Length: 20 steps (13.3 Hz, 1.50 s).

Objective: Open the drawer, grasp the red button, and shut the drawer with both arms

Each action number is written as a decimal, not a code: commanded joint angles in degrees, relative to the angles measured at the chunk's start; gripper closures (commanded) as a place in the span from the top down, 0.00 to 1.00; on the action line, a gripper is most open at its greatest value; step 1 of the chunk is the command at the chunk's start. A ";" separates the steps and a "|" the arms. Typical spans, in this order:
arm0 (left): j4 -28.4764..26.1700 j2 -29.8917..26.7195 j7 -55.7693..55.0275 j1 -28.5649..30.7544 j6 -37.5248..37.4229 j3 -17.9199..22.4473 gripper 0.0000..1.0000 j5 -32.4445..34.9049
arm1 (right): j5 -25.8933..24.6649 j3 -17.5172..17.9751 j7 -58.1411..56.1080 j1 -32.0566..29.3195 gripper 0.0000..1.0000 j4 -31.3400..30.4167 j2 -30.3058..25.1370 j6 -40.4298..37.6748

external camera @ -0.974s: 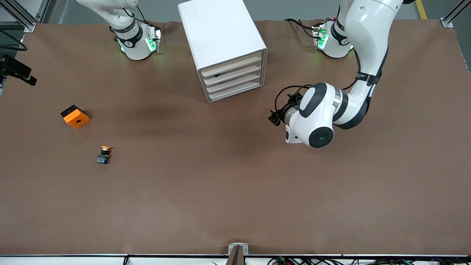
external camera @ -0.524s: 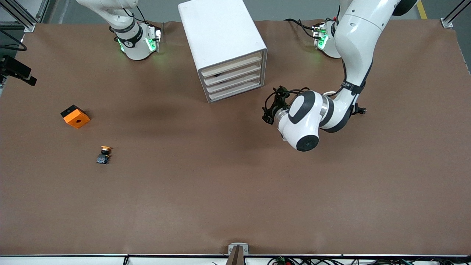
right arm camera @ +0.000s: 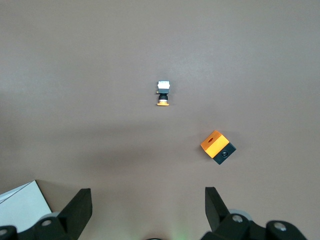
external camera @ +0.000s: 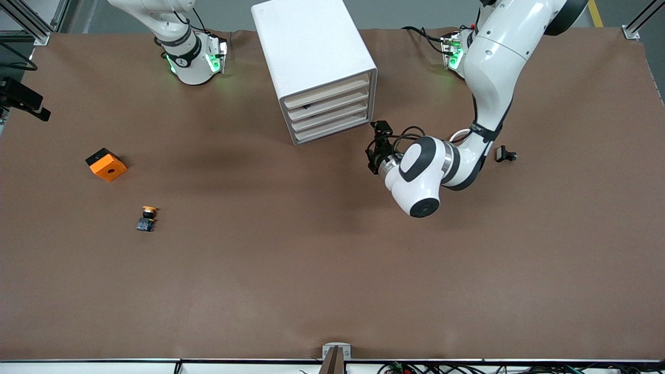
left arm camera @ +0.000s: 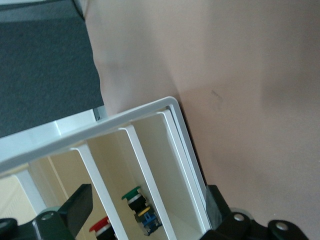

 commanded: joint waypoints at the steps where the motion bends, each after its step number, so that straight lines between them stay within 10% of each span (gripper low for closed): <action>1: 2.07 1.33 -2.61 -0.08 -2.65 -0.45 1.00 -2.69 | -0.38 0.38 -0.86 -0.51 1.00 0.00 -0.79 -0.05; 8: 2.69 3.17 -6.04 -1.66 -6.27 -0.45 0.66 -6.82 | -0.38 0.38 -0.77 -0.59 1.00 0.00 -0.79 -0.05; 20: 1.63 5.02 -8.24 -5.09 -10.92 -1.41 0.63 -9.03 | 0.06 0.38 -0.77 -0.51 1.00 0.44 -0.61 -0.40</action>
